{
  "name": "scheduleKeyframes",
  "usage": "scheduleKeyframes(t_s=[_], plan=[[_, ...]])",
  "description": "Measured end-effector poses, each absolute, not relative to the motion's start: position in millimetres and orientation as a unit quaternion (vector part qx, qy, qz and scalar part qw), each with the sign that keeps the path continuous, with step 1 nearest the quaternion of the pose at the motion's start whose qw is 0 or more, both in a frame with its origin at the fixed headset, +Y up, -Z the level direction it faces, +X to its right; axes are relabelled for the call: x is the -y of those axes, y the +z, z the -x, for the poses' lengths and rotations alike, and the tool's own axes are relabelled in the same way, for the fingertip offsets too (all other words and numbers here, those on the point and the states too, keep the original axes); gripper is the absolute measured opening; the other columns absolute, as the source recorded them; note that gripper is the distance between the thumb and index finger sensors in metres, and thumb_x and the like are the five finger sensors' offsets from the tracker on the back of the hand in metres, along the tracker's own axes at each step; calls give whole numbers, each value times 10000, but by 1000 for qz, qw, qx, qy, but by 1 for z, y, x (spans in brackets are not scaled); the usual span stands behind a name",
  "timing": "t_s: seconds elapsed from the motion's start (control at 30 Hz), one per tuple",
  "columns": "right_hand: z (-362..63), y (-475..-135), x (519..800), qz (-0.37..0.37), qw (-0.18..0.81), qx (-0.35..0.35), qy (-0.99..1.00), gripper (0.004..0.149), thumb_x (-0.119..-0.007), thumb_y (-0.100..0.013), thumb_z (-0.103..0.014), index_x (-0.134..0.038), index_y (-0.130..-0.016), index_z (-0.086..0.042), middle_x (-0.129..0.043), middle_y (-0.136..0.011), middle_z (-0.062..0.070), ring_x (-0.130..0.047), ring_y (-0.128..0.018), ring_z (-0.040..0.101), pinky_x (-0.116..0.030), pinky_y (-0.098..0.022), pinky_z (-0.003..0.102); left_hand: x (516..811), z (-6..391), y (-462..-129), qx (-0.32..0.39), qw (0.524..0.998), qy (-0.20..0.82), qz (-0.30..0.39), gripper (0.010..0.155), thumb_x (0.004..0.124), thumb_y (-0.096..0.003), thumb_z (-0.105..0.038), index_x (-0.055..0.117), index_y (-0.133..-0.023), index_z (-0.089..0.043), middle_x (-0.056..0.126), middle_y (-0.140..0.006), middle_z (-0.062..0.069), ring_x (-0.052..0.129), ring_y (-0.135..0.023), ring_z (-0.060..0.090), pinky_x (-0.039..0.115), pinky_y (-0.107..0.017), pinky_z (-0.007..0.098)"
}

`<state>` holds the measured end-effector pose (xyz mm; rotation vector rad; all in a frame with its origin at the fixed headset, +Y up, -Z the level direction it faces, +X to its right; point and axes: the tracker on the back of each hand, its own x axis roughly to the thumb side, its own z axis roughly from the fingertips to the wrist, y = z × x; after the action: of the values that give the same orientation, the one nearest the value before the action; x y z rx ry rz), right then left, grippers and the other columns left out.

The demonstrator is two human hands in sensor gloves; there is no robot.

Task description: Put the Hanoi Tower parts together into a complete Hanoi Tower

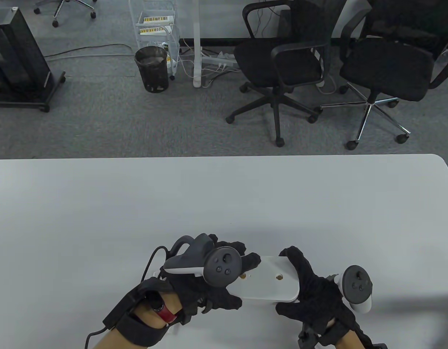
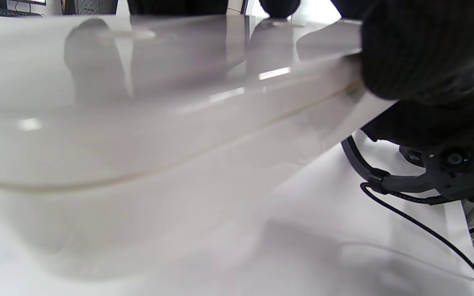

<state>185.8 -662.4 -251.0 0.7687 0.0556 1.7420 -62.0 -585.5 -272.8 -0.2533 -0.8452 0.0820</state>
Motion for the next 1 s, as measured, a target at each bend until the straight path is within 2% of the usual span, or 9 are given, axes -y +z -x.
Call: scheduleKeyframes(t_s=[0.2, 0.37, 0.53, 0.57, 0.67, 0.83, 0.93, 1.0], plan=[[-188, -250, 662, -322, 586, -10, 743, 993, -1014, -279, -315, -340, -1002, -228, -226, -1050, 328, -941, -734, 350, -778, -609, 551, 587, 60, -272, 422, 897, 53, 121, 935, 903, -368, -575, 408, -1116, -312, 419, -1162, 211, 597, -1056, 504, 387, -742, 717], [-191, -248, 658, -313, 604, 31, 732, 953, -1053, -239, -311, -468, -976, -160, -326, -1053, 315, -978, -709, 398, -799, -579, 576, 589, 59, -273, 435, 889, 66, 124, 958, 911, -368, -545, 378, -1113, -267, 327, -1170, 214, 605, -1052, 516, 410, -747, 688], [-193, -248, 659, -304, 631, 47, 713, 936, -1075, -220, -289, -524, -965, -158, -365, -1053, 313, -994, -685, 427, -805, -562, 594, 591, 64, -274, 438, 886, 97, 114, 990, 916, -367, -527, 327, -1113, -248, 286, -1168, 217, 573, -1061, 518, 413, -749, 673], [-193, -249, 659, -311, 632, 29, 709, 939, -1074, -224, -284, -517, -968, -159, -356, -1055, 309, -985, -693, 430, -796, -567, 598, 590, 65, -273, 443, 885, 97, 109, 1004, 915, -363, -535, 313, -1113, -246, 283, -1167, 215, 587, -1057, 513, 417, -749, 670], [-191, -248, 657, -310, 624, 35, 717, 942, -1073, -226, -277, -511, -972, -150, -352, -1059, 307, -978, -701, 430, -791, -571, 595, 592, 70, -273, 438, 887, 108, 98, 1021, 905, -366, -532, 271, -1114, -245, 226, -1167, 210, 553, -1076, 506, 392, -744, 681], [-191, -248, 656, -303, 606, 45, 734, 974, -1056, -242, -305, -457, -989, -127, -345, -1061, 309, -960, -729, 397, -782, -592, 571, 593, 89, -269, 390, 910, 115, 77, 1045, 799, -380, -634, 162, -1108, -240, 109, -1159, 194, 326, -1095, 543, 296, -729, 700], [-195, -248, 657, -297, 583, 57, 754, 993, -1053, -244, -312, -434, -997, -125, -349, -1064, 306, -955, -734, 397, -776, -596, 569, 593, 117, -262, 268, 955, 121, 31, 992, 699, -399, -674, 203, -1122, -211, 188, -1170, 212, 365, -1071, 567, 348, -727, 683], [-196, -249, 659, -292, 580, 58, 758, 991, -1054, -244, -309, -435, -997, -129, -347, -1065, 305, -948, -741, 401, -770, -599, 570, 599, 140, -256, 208, 971, 120, 16, 975, 690, -408, -666, 228, -1125, -193, 205, -1167, 221, 331, -1074, 552, 324, -731, 675]])
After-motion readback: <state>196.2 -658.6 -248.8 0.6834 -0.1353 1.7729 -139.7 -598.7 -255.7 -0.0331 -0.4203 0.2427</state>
